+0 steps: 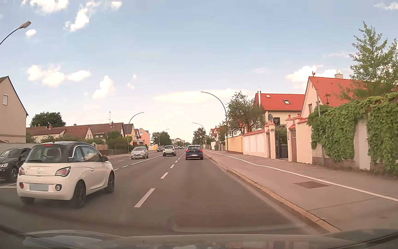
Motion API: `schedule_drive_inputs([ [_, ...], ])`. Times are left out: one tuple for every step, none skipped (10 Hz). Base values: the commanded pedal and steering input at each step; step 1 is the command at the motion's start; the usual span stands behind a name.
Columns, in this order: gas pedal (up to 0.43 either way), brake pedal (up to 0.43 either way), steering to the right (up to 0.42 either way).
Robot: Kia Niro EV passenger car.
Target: Follow the waypoints while adhering to traffic rules and regulations
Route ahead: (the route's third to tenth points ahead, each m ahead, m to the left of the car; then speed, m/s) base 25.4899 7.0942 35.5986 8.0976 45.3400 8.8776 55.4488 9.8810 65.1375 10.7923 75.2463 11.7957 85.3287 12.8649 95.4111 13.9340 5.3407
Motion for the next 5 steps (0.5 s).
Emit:
schedule_drive_inputs([
  [0.220, 0.024, -0.100],
  [0.220, 0.018, -0.092],
  [0.220, 0.018, -0.081],
  [0.220, 0.018, -0.064],
  [0.220, 0.024, -0.045],
])
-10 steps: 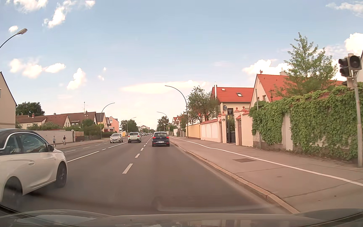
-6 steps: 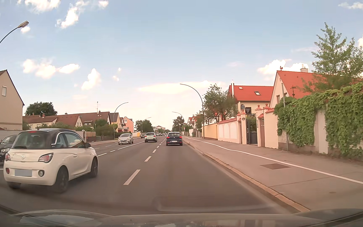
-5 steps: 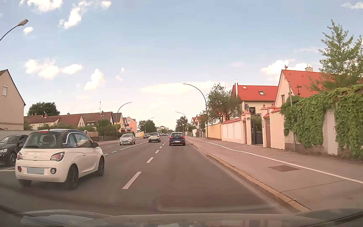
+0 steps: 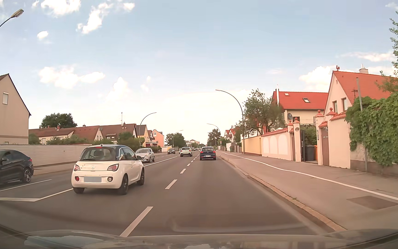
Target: Follow the waypoints while adhering to traffic rules and regulations
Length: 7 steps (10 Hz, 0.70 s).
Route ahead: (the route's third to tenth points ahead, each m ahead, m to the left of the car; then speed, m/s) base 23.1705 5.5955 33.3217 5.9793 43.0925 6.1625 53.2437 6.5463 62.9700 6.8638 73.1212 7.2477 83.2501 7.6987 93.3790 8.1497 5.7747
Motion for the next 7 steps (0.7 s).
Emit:
schedule_drive_inputs([
  [0.220, 0.018, -0.029],
  [0.220, 0.024, -0.017],
  [0.240, 0.018, -0.007],
  [0.248, 0.024, -0.005],
  [0.268, 0.018, -0.003],
  [0.299, 0.018, -0.002],
  [0.299, 0.024, -0.003],
])
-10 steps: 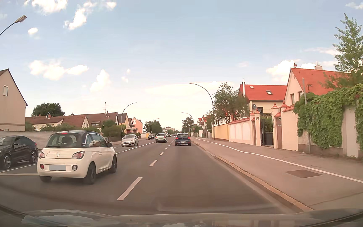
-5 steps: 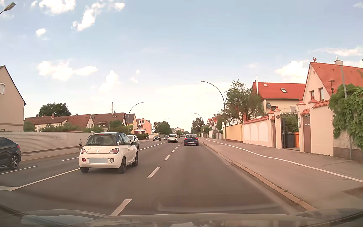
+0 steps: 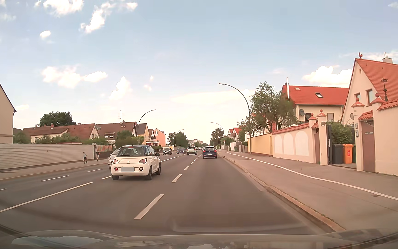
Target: Follow the waypoints while adhering to traffic rules and regulations
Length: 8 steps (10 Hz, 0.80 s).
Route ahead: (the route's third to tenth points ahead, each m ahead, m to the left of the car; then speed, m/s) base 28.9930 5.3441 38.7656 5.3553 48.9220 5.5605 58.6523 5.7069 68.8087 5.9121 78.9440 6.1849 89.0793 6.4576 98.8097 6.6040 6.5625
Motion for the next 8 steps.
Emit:
schedule_drive_inputs([
  [0.299, 0.018, -0.003],
  [0.311, 0.018, -0.007],
  [0.319, 0.024, -0.014],
  [0.331, 0.018, -0.019],
  [0.319, 0.024, -0.022],
  [0.260, 0.024, -0.022],
  [0.248, 0.024, -0.020],
  [0.260, 0.018, -0.016],
])
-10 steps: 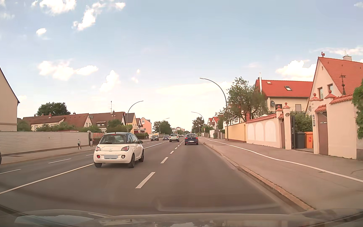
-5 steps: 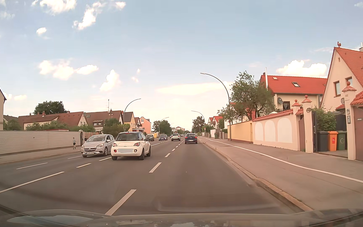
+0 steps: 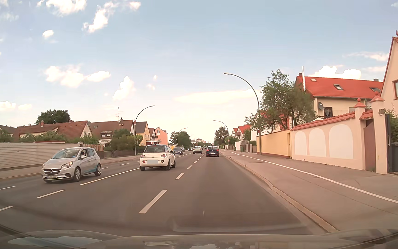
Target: Follow the waypoints while adhering to traffic rules and regulations
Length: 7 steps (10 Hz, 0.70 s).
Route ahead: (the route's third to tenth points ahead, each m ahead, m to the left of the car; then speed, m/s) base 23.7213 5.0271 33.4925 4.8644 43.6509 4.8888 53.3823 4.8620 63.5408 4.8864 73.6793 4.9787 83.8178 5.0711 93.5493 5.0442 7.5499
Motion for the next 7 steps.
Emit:
schedule_drive_inputs([
  [0.268, 0.018, -0.010],
  [0.287, 0.024, -0.007],
  [0.311, 0.024, -0.005],
  [0.339, 0.024, -0.003],
  [0.350, 0.018, -0.004],
  [0.350, 0.018, -0.005],
  [0.350, 0.018, -0.005],
])
